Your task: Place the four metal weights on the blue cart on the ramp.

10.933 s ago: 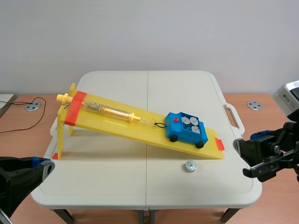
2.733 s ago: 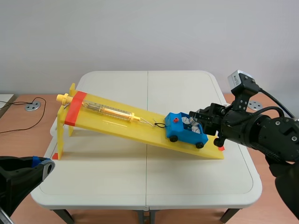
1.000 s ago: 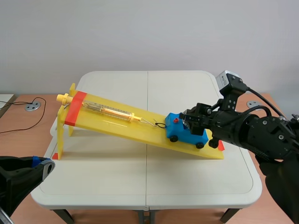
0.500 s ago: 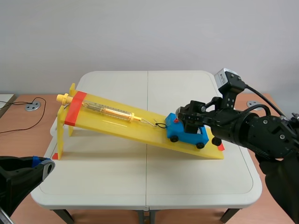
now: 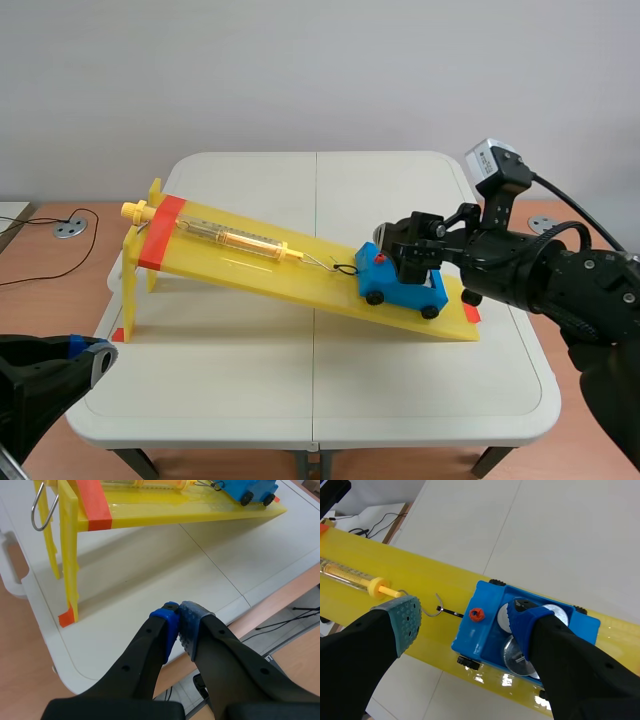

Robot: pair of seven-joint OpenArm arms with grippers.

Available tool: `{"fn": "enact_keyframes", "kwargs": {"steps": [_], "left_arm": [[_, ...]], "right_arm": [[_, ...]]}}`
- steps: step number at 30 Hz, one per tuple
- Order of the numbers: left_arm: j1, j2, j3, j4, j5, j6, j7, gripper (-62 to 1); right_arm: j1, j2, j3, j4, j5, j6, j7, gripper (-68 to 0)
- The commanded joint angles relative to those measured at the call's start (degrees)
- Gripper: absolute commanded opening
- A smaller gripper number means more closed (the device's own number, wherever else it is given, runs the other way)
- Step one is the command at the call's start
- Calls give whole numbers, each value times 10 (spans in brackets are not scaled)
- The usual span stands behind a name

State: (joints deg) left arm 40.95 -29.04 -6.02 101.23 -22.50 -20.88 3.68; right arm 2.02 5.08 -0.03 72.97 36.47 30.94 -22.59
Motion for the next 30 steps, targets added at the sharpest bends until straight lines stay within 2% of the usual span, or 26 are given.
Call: {"fn": "enact_keyframes", "kwargs": {"steps": [1,7,15,24,28,30], "left_arm": [[-12,-5,-4,19,-18,-14,-54,-577],[-12,-5,-4,19,-18,-14,-54,-577],[-12,-5,-4,19,-17,-14,-54,-577],[-12,-5,-4,19,-17,-14,-56,-577],[-11,-5,-4,20,-17,-14,-56,-577],[-11,-5,-4,23,-17,-14,-55,-577]], "right_arm": [[65,10,20,48,43,47,74,-303],[60,22,40,76,43,63,71,-304],[18,56,68,134,46,64,62,-304],[-75,122,107,240,52,94,62,-307],[-129,141,133,291,54,99,62,-329],[-159,148,148,313,56,112,62,-333]]}}
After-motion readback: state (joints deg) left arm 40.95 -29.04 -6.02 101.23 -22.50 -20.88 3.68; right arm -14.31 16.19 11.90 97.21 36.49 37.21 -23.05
